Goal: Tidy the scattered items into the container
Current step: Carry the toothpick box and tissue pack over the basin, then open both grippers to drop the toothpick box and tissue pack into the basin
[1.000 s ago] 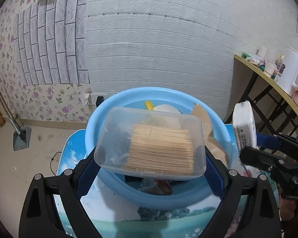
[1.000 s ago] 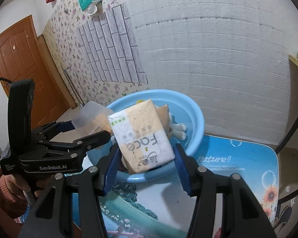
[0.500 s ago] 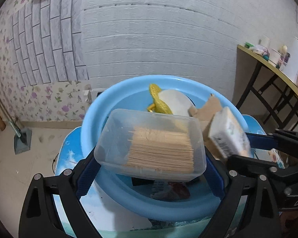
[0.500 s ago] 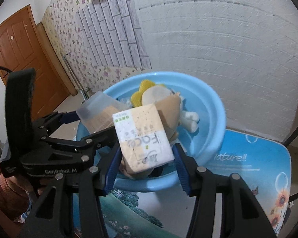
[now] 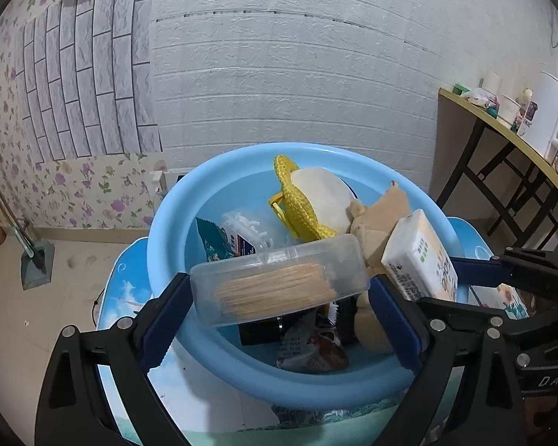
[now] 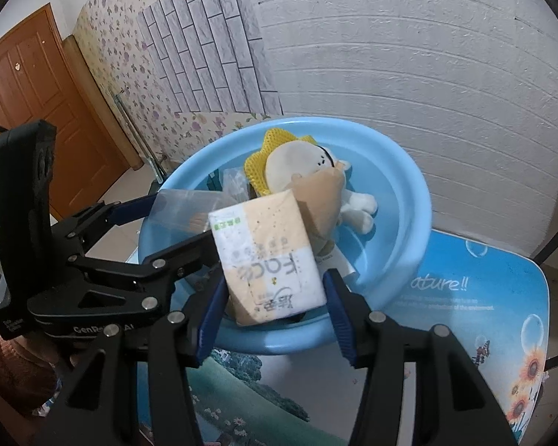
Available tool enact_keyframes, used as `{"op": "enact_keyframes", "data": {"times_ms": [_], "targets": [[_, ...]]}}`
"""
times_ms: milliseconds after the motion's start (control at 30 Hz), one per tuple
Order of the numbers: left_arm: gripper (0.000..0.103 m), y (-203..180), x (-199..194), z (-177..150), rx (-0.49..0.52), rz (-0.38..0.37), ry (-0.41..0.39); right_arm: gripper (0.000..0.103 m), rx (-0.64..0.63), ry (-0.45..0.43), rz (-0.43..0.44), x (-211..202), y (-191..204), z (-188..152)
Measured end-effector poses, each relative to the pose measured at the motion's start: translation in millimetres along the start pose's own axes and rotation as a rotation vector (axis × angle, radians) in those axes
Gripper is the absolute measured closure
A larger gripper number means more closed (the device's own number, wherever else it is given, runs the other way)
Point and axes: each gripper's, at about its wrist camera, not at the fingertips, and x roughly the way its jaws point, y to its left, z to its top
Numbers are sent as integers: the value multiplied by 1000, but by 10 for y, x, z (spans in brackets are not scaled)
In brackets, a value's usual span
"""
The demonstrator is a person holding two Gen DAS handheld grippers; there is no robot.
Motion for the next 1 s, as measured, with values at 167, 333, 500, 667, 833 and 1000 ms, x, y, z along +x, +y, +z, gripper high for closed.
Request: {"op": "enact_keyframes", "data": {"times_ms": [167, 333, 500, 667, 833, 1000], "targets": [[8, -33, -75, -23, 4, -2, 9, 51, 18, -4, -5, -55, 2, -6], [5, -40, -173, -72, -13, -8, 13, 51, 19, -20, -10, -155, 42, -35], [4, -57, -257, -157, -29, -7, 35, 51, 23, -11, -29, -213, 90, -88], [1, -80, -341, -235, -28, -10, 40, 51, 56, -8, -22, -276, 76, -157], [0, -30, -323, -317, -66, 3, 58, 51, 50, -19, -47, -325, 127, -231], [0, -14, -314, -368, -75, 12, 56, 51, 55, -59, -52, -437, 180, -225]]}}
